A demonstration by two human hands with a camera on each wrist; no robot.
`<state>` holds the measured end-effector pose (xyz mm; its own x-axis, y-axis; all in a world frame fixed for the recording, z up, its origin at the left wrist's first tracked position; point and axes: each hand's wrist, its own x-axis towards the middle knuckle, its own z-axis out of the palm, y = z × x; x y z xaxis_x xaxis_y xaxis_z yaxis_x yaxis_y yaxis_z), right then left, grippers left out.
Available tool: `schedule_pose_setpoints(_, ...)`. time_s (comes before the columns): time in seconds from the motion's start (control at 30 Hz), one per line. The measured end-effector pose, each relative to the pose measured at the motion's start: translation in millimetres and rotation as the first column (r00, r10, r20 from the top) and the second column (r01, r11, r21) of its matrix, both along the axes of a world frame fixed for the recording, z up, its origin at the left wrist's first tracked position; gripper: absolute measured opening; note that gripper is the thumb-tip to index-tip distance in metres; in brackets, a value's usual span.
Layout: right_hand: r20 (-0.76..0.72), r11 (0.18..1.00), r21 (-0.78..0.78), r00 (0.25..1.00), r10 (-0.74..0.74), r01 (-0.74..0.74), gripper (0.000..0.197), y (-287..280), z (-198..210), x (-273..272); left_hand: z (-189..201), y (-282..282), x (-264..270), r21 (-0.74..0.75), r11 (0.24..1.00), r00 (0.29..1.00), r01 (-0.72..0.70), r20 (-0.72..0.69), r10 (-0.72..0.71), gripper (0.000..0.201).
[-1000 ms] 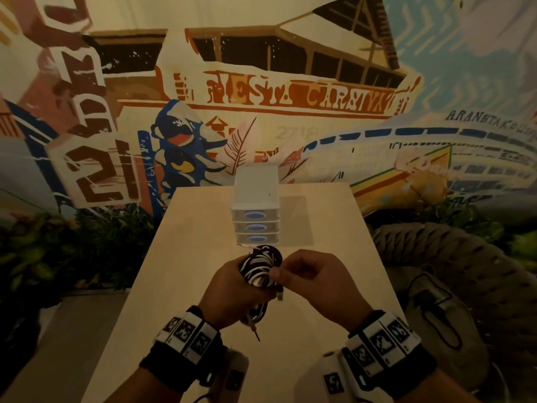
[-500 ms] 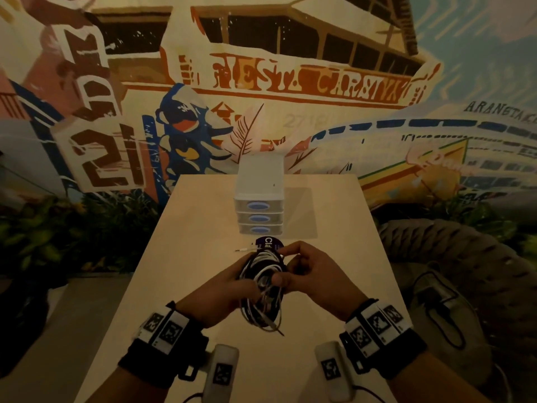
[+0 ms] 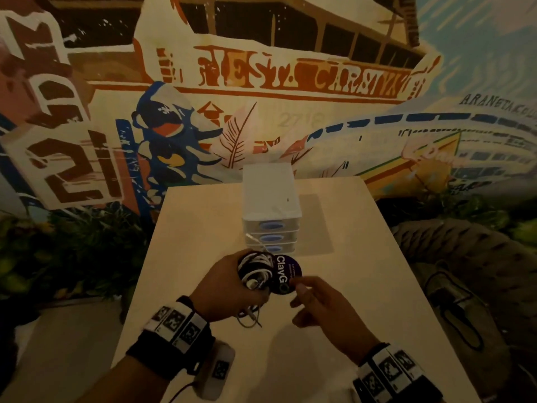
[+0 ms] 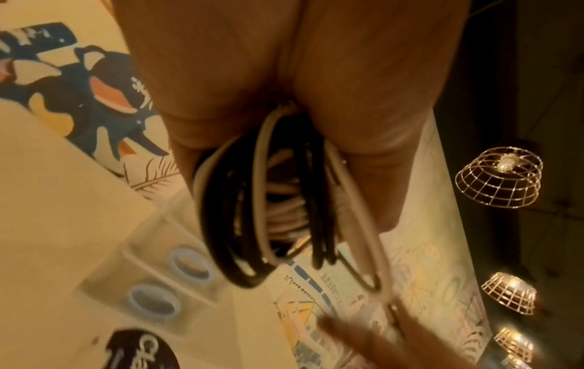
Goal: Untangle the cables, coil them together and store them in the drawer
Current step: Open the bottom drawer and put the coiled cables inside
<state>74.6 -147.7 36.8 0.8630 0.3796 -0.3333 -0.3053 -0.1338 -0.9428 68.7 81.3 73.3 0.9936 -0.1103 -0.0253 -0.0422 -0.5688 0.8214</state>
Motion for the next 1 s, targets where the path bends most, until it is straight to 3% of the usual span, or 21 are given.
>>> schedule_pose_setpoints(0.1, -0.256, 0.995, -0.064, 0.962, -0.092, 0.078, 0.035, 5, -42, -1, -3, 32, 39, 0.070, 0.997, 0.998, -0.028, 0.058, 0.024, 0.031)
schedule_pose_setpoints(0.23, -0.519, 0.982, -0.060, 0.835, -0.185, 0.180, 0.047, 16, -78, 5, -1, 58, 85, 0.052, 0.990, 0.987, -0.130, 0.099, 0.124, 0.051)
schedule_pose_setpoints(0.33, -0.551, 0.961, -0.017, 0.799, -0.239, 0.275, 0.044, 33, -96, 26, -8, 65, 117, 0.111, 0.979, 0.978, -0.172, 0.136, 0.157, 0.068)
schedule_pose_setpoints(0.5, -0.626, 0.864, 0.165, 0.727, -0.282, 0.476, 0.035, 69, -117, 79, -20, 57, 151, 0.177, 0.953, 0.960, -0.248, 0.176, 0.217, 0.059)
schedule_pose_setpoints(0.6, -0.690, 0.766, 0.260, 0.668, -0.278, 0.588, 0.026, 86, -122, 106, -24, 53, 163, 0.219, 0.948, 0.959, -0.232, 0.217, 0.185, 0.056)
schedule_pose_setpoints(0.67, -0.713, 0.712, 0.273, 0.633, -0.301, 0.647, 0.032, 95, -131, 118, -24, 53, 169, 0.249, 0.948, 0.965, -0.200, 0.218, 0.147, 0.052)
schedule_pose_setpoints(0.73, -0.719, 0.694, 0.255, 0.612, -0.329, 0.674, 0.037, 104, -141, 127, -24, 53, 174, 0.248, 0.950, 0.970, -0.189, 0.197, 0.142, 0.052)
schedule_pose_setpoints(0.83, -0.722, 0.699, 0.243, 0.607, -0.333, 0.673, 0.029, 115, -144, 134, -24, 53, 184, 0.258, 0.954, 0.986, -0.156, 0.105, 0.132, 0.050)
schedule_pose_setpoints(1.0, -0.735, 0.631, 0.274, 0.582, -0.349, 0.726, 0.033, 115, -151, 151, -17, 45, 199, 0.438, 0.899, 0.999, -0.025, -0.013, 0.034, 0.058)
